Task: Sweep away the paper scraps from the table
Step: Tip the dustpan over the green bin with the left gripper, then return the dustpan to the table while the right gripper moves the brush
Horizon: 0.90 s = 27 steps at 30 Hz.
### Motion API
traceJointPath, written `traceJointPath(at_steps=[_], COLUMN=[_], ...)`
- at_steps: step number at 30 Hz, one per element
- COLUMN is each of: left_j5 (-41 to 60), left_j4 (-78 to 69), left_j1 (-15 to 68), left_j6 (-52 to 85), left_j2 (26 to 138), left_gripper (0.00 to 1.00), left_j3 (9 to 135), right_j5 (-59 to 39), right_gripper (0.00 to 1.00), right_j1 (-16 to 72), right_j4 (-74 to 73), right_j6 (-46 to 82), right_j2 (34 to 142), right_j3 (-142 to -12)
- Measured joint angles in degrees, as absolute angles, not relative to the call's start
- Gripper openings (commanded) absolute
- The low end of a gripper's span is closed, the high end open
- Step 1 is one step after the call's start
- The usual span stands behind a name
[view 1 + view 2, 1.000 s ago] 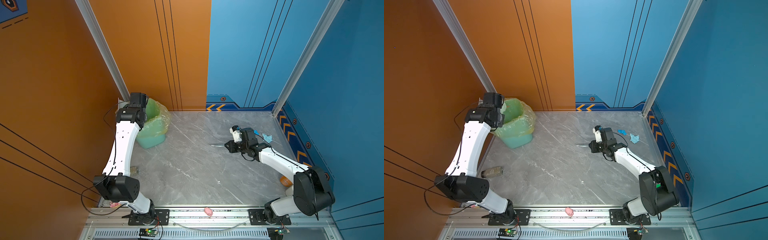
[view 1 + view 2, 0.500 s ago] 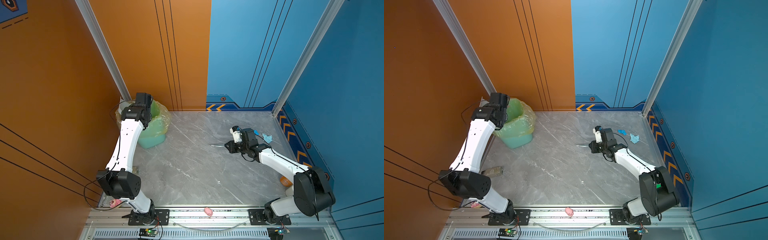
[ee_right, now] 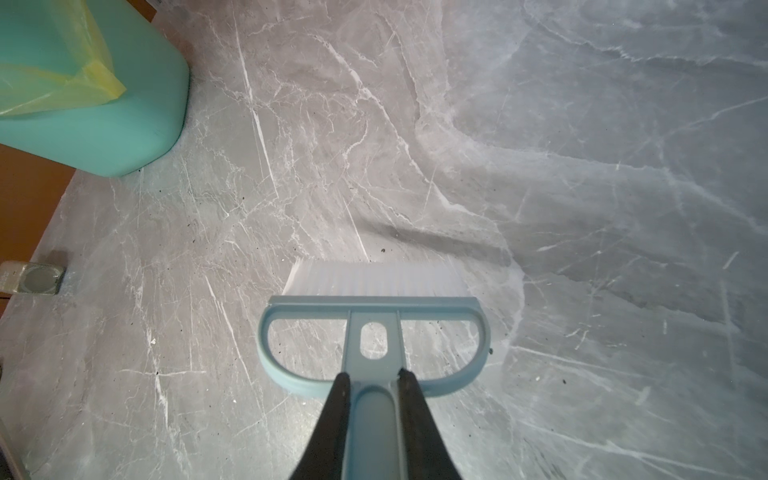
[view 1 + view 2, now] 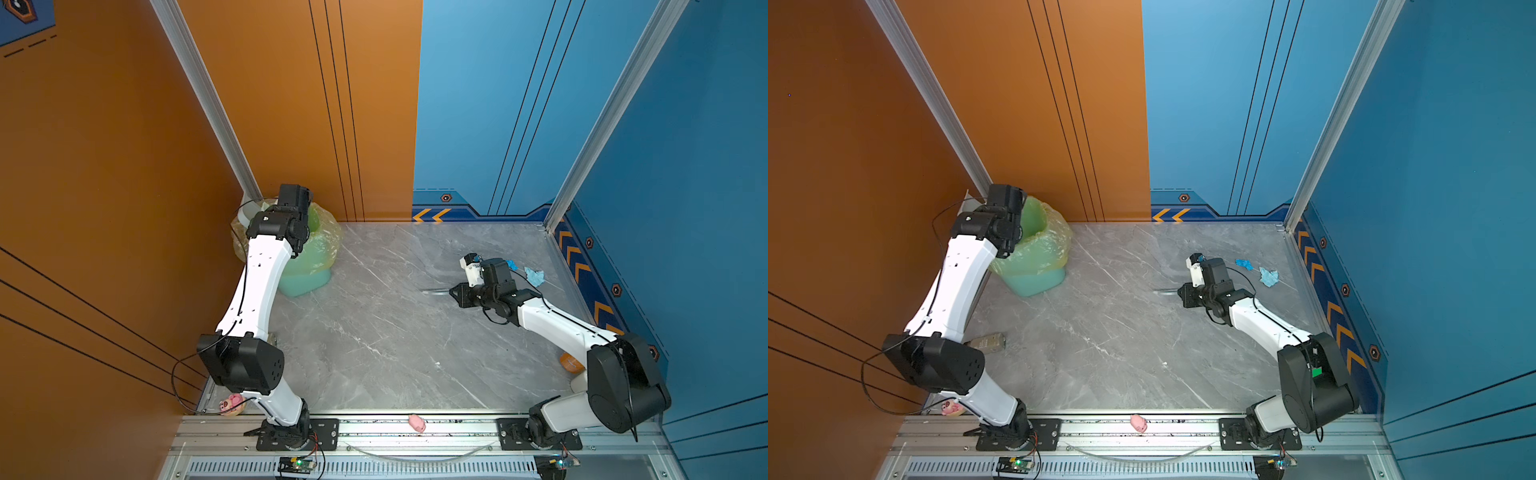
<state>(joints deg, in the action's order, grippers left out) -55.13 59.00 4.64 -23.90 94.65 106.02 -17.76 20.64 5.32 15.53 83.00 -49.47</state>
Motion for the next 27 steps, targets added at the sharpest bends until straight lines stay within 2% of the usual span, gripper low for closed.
traceJointPath(at_steps=[17, 27], left_j5=[-60.5, -57.9], left_j4=[59.0, 59.0], left_j1=[6.1, 6.1], left_j6=[-29.5, -28.4], left_j2=[96.2, 96.4], left_gripper=[0.0, 0.0], left_j3=[107.4, 108.4], right_j5=[-17.8, -17.8], right_gripper=[0.0, 0.0], right_j1=[20.6, 20.2], right_j4=[4.7, 4.7], right_j6=[15.5, 15.5], right_j2=[81.6, 81.5], right_j3=[-47.9, -47.9])
